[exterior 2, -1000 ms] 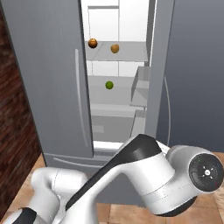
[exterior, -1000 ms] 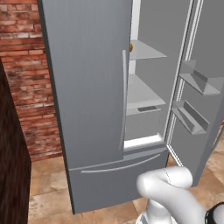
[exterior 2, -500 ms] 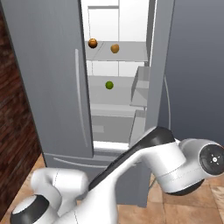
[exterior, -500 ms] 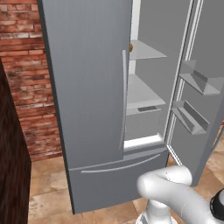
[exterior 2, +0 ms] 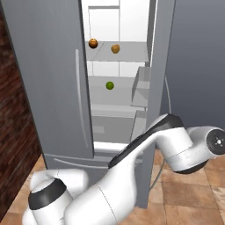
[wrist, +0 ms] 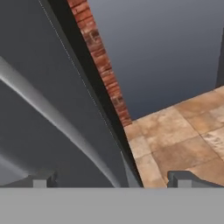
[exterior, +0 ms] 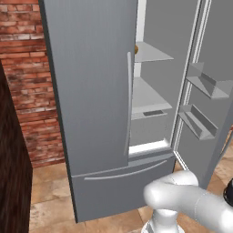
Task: Place the apple in the correct fridge rack based on whether it is a fruit or vegetable. Finally, close the fridge door.
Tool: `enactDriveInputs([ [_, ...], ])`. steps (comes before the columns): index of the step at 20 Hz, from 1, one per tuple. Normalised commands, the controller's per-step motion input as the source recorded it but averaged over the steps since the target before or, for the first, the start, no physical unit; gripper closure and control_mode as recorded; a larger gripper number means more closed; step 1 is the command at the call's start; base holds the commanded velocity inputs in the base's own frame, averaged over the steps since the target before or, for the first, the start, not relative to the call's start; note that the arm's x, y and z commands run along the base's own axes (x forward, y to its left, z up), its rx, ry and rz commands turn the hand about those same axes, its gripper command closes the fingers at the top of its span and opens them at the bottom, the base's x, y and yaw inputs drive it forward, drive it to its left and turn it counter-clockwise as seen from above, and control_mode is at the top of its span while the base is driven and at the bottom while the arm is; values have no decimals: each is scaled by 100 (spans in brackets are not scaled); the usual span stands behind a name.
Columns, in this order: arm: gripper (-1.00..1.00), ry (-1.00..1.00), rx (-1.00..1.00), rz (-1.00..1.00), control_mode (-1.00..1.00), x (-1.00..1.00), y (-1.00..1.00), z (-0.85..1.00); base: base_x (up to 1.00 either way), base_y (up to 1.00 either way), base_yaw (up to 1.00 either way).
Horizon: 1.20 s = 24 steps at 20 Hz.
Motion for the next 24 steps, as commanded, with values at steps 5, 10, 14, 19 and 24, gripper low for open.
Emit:
enactDriveInputs([
  [5, -100, 0, 0, 12, -100, 49, -10, -4, 0, 0, 0],
  [10, -100, -2, 0, 13, -100, 43, 3, -2, 0, 0, 0],
  [14, -100, -4, 0, 14, -100, 53, 19, 0, 0, 0, 0],
  [19, -100, -6, 0, 13, -100, 39, 47, 0, 0, 0, 0],
  [24, -100, -7, 0, 11, -100, 38, 84, 0, 0, 0, 0],
])
